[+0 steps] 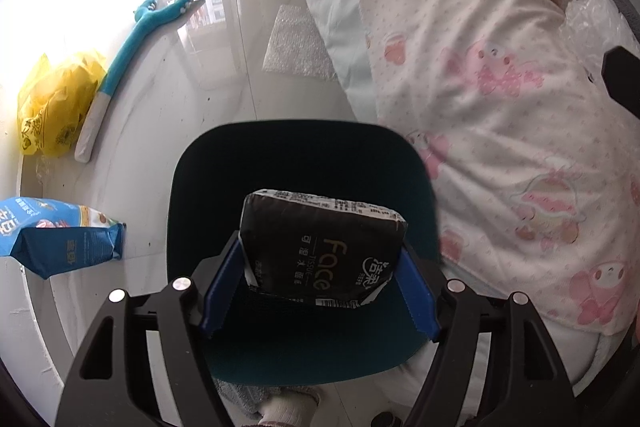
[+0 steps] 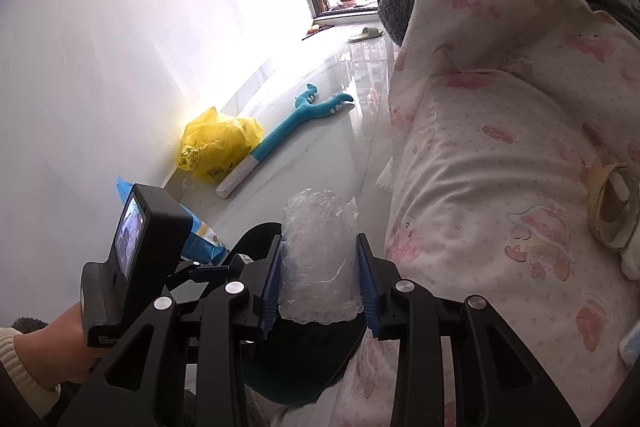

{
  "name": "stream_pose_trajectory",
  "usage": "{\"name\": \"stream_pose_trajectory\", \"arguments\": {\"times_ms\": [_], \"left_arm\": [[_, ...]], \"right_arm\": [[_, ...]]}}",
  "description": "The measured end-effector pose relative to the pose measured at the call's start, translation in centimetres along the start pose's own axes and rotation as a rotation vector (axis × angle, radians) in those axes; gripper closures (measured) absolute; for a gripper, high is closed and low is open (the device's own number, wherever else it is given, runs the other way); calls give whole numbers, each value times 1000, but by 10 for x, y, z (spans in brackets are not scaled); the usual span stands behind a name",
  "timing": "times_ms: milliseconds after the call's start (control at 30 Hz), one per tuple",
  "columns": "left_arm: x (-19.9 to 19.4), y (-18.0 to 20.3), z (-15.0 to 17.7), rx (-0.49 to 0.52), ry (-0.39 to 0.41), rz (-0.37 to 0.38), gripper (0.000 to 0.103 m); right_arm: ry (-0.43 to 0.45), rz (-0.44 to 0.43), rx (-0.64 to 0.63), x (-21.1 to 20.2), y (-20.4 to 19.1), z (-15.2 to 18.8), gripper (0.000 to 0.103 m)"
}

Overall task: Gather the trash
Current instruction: 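Carry both items over the teal bin and open both grippers, then move both tools back toward the remaining items on the bed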

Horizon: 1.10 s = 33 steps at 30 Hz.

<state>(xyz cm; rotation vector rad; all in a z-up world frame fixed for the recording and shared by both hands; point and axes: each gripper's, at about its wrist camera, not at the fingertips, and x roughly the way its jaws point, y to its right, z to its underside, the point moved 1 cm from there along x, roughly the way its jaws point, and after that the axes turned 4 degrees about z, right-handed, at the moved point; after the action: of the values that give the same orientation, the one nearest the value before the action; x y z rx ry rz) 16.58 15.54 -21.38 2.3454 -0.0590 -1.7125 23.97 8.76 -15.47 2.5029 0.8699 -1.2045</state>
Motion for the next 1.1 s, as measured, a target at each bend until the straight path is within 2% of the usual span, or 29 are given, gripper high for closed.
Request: {"name": "stream_pose_trajectory", "arguments": {"times_ms": [167,300,433,600,833,1000,1067,1100], "left_arm": [[5,-8,8,6,-38,0,20],[2,-18,11,6,-23,-14,14],[-10,-32,13,-17,18,-39,13],[-41,-44,9,-38,147,-62,13],[-106,-45,-3,-54,404,20,13],[-137,-38,-18,-100,504,78,12],[-147,-32,-23,-93,535,72,12],[-151,-29,-26,-88,547,72,12]], "right_arm": [[-31,-12,-6,13,-7,0,67],[-67,-8,-7,27,-12,2,67],[-110,-12,-3,42,-21,5,67],[-177,-4,-4,63,-30,14,67],[-244,19,-9,87,-39,23,67],[-287,25,-19,105,-49,29,67],[-307,37,-36,111,-55,33,62],[-318,40,-51,112,-59,35,55]]}}
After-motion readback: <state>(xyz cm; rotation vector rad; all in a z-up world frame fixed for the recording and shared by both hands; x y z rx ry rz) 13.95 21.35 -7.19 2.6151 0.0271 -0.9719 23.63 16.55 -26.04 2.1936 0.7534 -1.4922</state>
